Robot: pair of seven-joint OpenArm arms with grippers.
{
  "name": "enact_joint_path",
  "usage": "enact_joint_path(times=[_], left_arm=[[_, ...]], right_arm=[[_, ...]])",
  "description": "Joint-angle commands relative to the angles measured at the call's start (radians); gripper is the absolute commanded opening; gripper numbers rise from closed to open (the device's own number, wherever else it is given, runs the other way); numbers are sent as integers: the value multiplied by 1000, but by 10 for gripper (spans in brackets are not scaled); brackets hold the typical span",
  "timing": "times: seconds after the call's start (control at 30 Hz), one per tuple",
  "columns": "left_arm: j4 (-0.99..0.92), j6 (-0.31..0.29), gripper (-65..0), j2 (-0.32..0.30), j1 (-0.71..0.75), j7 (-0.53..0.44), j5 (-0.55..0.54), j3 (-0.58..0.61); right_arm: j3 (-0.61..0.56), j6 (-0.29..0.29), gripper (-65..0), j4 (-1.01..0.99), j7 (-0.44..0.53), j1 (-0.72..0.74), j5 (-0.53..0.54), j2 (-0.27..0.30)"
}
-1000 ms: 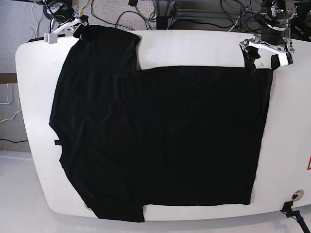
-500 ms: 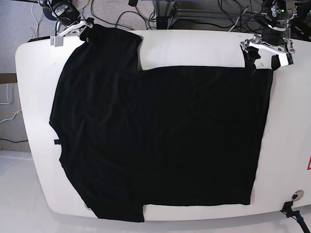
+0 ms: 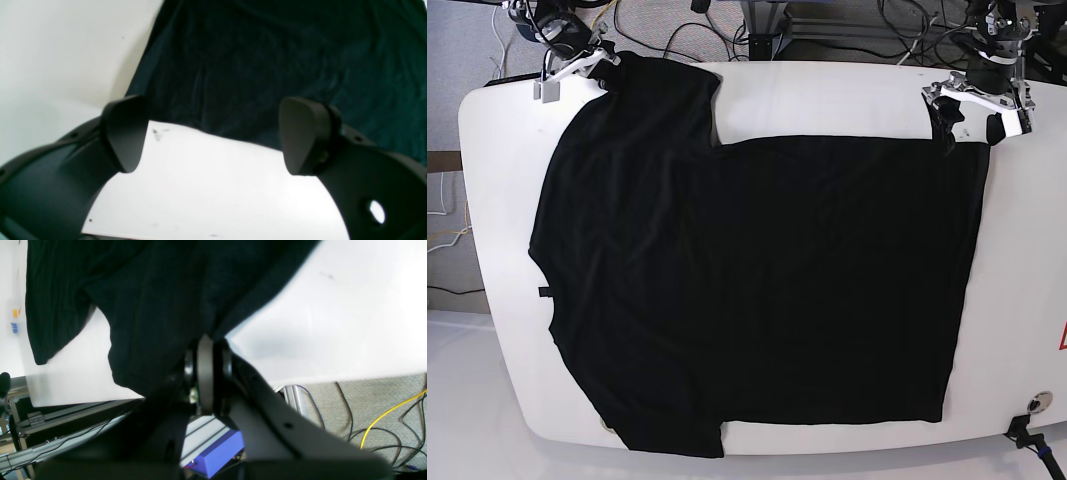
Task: Fold the T-shirt properly
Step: 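Lift the shirt corners with both grippers, pulling the shirt toward the robot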
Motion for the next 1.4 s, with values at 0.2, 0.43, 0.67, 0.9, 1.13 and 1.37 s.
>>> enact_joint_path(times=[0.2,0.43,0.67,0.9,1.13,1.37], left_arm=[[-24,-65,-69,-11,-70,253,-270,-217],[-255,-170,-69,-8,-215,457,-301,-352],[-417,-235,-72,-41,-282,461,-299,-272],[-483,-236,-72,-36,-333,461,-299,-180],[-527,-236,-169,-35,-403,460,-299,-145],[-550,-236,-480,-38,-425,460,-299,-139]], right_arm=[[3,-7,-650,9,-2,-7,-12,11],[3,-7,-650,9,-2,-5,-12,11],[3,-7,-650,9,-2,-5,-12,10],[3,-1,-650,9,-2,-5,-12,10],[3,1,-650,9,-2,-5,-12,11],[3,1,-650,9,-2,-5,-12,10]])
